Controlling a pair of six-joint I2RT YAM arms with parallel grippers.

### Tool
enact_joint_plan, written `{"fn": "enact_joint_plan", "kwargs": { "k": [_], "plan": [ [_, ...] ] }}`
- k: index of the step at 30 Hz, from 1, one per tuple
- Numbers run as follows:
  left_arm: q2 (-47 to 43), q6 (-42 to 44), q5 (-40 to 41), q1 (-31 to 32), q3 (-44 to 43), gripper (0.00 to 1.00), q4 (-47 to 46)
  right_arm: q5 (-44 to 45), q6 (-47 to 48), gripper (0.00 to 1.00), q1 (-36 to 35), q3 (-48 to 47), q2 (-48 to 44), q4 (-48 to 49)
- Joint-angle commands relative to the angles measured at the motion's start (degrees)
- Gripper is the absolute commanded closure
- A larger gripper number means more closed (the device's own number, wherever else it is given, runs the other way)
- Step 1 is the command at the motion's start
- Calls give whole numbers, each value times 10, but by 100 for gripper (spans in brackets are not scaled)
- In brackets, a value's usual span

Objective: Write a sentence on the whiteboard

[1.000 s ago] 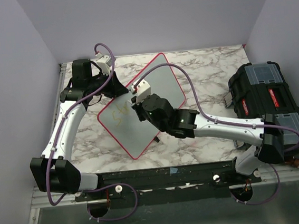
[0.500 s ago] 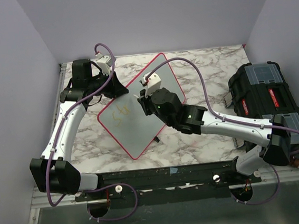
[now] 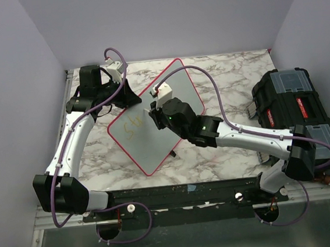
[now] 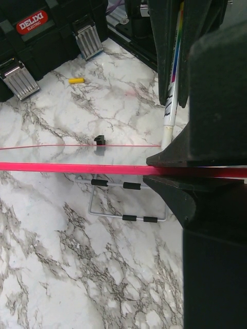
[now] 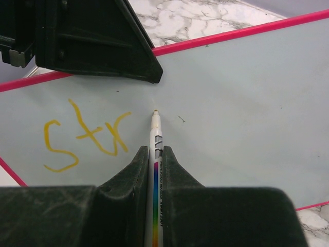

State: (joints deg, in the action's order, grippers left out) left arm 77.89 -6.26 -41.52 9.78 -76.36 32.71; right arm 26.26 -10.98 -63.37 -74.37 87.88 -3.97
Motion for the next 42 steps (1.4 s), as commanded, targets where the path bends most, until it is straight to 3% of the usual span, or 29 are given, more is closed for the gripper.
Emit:
{"fn": "enact_joint_plan", "kwargs": {
  "k": [1,20,42],
  "plan": [
    [-19,21,6,5,6,100,1,-22,-4,99,1,-20,14,3],
    [-17,23,9,5,6,100,2,-76,-3,99,1,48,-13,5],
    [-17,23,10,5,6,100,2,26,26,99,1,-3,15,-14]
  ]
}}
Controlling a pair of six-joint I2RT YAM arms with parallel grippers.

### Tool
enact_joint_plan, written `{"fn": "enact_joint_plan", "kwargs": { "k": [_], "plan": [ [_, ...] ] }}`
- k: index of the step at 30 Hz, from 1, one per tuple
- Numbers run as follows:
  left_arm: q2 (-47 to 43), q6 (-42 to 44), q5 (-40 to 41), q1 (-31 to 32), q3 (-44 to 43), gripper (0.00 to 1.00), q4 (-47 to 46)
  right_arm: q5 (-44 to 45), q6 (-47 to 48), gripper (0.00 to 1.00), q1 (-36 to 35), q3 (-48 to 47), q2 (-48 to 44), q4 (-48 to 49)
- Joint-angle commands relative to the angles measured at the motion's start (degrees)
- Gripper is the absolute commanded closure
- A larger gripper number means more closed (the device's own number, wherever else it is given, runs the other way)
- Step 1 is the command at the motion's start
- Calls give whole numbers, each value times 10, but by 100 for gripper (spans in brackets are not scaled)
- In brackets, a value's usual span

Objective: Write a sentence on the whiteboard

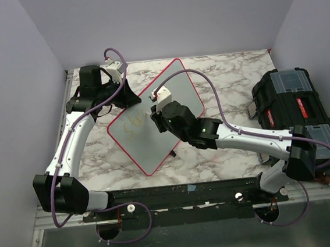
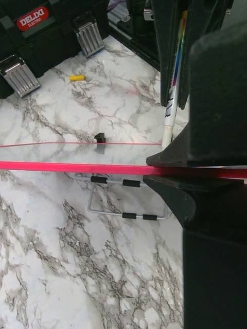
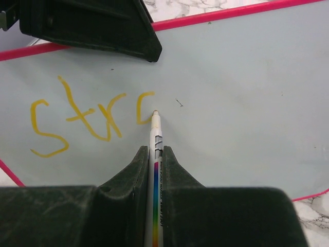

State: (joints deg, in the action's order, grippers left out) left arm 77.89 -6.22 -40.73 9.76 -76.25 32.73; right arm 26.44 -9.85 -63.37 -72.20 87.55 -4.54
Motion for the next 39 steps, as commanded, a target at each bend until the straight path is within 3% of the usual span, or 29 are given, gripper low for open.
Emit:
{"fn": "enact_joint_plan", "kwargs": {
  "k": [1,25,39],
  "plan": [
    [-17,23,2,5,5,100,2,24,16,99,1,-29,20,-8],
    [-19,24,6,6,7,100,4,-21,20,99,1,-36,14,1],
    [-21,24,7,6,9,100,3,-28,7,99,1,9,-44,23]
  ]
}}
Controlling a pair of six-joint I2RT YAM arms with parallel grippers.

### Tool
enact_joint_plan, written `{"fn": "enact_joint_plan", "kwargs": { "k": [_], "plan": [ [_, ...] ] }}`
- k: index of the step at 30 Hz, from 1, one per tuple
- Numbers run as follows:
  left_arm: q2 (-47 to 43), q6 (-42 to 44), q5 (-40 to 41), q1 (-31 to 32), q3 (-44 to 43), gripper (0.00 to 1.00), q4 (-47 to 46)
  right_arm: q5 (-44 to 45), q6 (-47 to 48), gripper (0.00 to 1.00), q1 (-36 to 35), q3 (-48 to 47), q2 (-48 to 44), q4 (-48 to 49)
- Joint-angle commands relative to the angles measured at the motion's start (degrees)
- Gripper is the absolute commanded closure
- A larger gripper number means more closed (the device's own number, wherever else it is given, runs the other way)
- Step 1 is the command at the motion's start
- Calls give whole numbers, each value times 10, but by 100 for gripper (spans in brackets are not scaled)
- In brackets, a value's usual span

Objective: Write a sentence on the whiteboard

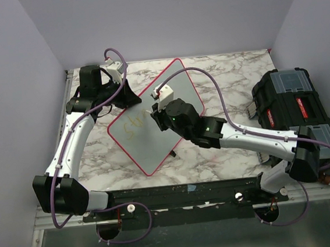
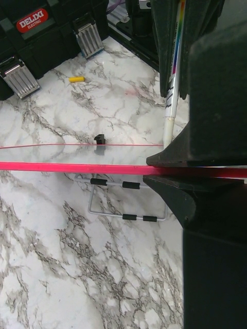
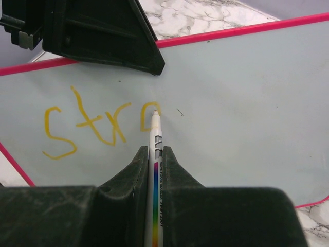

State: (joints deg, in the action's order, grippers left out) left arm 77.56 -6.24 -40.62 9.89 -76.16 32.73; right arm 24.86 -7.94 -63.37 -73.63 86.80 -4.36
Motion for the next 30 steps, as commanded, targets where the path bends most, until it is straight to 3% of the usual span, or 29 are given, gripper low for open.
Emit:
{"fn": "enact_joint_plan", "kwargs": {
  "k": [1,12,26,28,30],
  "plan": [
    [-18,24,7,5,8,100,3,-8,-14,99,1,29,-46,23],
    [-27,25,8,5,14,100,-4,11,-38,99,9,64,-85,12],
    [-26,23,2,6,13,100,-6,-113,-96,91,95,73,-105,-24],
    [-26,23,2,6,13,100,-6,-120,-97,99,99,71,-102,-27],
    [-26,23,2,6,13,100,-6,-115,-104,99,100,76,-107,-21]
  ]
}}
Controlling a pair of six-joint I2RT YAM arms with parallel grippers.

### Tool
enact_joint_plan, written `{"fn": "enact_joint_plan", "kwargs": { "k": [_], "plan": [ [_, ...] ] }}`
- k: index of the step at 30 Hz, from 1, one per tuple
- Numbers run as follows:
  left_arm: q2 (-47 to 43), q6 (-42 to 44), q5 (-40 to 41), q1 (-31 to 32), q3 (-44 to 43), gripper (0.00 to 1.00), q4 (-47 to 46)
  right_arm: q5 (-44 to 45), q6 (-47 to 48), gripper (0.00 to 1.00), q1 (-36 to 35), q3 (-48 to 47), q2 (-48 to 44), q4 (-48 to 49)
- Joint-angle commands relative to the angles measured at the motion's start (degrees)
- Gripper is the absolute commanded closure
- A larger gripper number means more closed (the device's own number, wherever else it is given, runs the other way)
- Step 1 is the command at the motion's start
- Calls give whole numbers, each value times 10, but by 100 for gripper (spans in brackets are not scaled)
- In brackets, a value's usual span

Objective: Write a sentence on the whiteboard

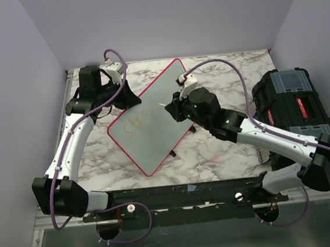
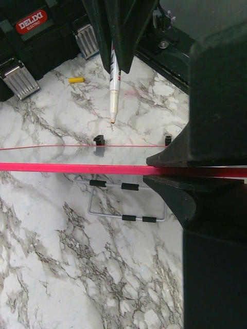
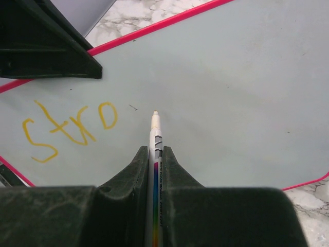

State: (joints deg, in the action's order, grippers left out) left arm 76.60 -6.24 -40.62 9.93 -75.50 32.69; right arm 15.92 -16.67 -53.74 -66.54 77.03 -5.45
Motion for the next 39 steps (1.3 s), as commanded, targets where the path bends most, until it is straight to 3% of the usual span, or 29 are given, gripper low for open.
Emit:
{"fn": "enact_joint_plan", "kwargs": {
  "k": [1,39],
  "plan": [
    [-17,22,3,5,6,100,-5,-28,-17,99,5,11,-14,-3],
    [-15,25,6,6,6,100,-3,-60,2,99,9,-11,20,25]
  ]
}}
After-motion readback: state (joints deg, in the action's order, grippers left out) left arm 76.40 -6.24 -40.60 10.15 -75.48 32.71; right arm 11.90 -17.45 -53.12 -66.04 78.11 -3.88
